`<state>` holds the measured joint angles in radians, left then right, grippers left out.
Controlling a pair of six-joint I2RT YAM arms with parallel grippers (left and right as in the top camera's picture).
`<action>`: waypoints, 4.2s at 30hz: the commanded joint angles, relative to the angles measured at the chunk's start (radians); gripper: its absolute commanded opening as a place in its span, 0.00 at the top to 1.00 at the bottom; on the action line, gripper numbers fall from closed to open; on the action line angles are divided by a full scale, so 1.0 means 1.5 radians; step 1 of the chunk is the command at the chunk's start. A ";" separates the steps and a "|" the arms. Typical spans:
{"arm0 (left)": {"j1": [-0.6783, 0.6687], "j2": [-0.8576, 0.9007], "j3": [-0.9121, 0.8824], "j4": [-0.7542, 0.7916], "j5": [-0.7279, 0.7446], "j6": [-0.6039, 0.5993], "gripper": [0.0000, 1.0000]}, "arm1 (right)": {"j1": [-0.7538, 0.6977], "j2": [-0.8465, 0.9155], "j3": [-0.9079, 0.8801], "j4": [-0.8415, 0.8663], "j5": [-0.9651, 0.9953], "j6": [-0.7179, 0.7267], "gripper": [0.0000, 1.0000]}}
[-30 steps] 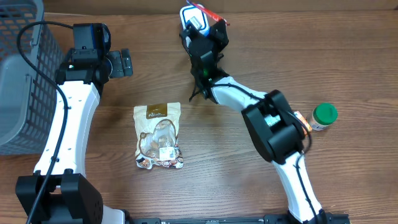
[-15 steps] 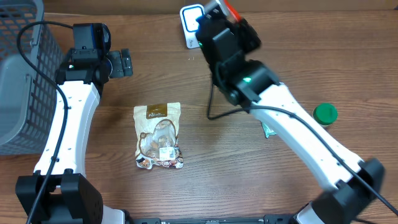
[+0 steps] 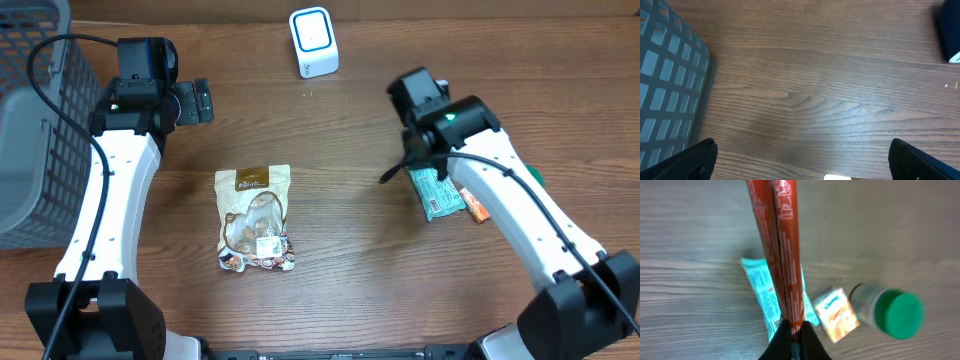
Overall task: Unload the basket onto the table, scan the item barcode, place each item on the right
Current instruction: 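Move the red stick right and set it down by the teal pack, then move the right gripper over the PanTree bag, then grasp the PanTree bag top with the right gripper and lift it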
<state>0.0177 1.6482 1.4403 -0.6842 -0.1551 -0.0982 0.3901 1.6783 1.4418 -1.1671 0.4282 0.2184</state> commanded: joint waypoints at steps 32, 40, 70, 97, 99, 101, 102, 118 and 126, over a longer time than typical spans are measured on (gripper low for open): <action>0.001 -0.001 0.002 0.001 -0.007 -0.005 0.00 | -0.043 -0.008 -0.201 0.304 -0.508 0.105 0.64; 0.001 -0.001 0.002 0.001 -0.008 -0.005 0.00 | 0.102 0.016 -0.235 0.482 -0.500 0.225 0.59; 0.001 -0.001 0.002 0.001 -0.007 -0.005 0.00 | 0.345 0.098 -0.235 0.591 -0.211 0.278 0.00; 0.001 -0.001 0.002 0.001 -0.007 -0.005 0.00 | 0.345 0.098 -0.235 0.591 -0.211 0.278 0.00; 0.001 -0.001 0.002 0.001 -0.007 -0.005 0.00 | 0.345 0.098 -0.235 0.591 -0.211 0.278 0.00; 0.001 -0.001 0.002 0.001 -0.007 -0.005 0.00 | 0.345 0.098 -0.235 0.591 -0.211 0.278 0.00; 0.001 -0.001 0.002 0.001 -0.008 -0.005 0.00 | 0.345 0.098 -0.235 0.591 -0.211 0.278 0.00; 0.001 -0.001 0.002 0.001 -0.008 -0.005 0.00 | 0.345 0.098 -0.235 0.591 -0.211 0.278 0.00; 0.001 -0.001 0.002 0.001 -0.008 -0.004 0.00 | 0.345 0.098 -0.235 0.591 -0.211 0.278 0.00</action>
<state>0.0177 1.6482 1.4403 -0.6838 -0.1551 -0.0986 0.9104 1.8267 1.0916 -0.2855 0.0975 0.6292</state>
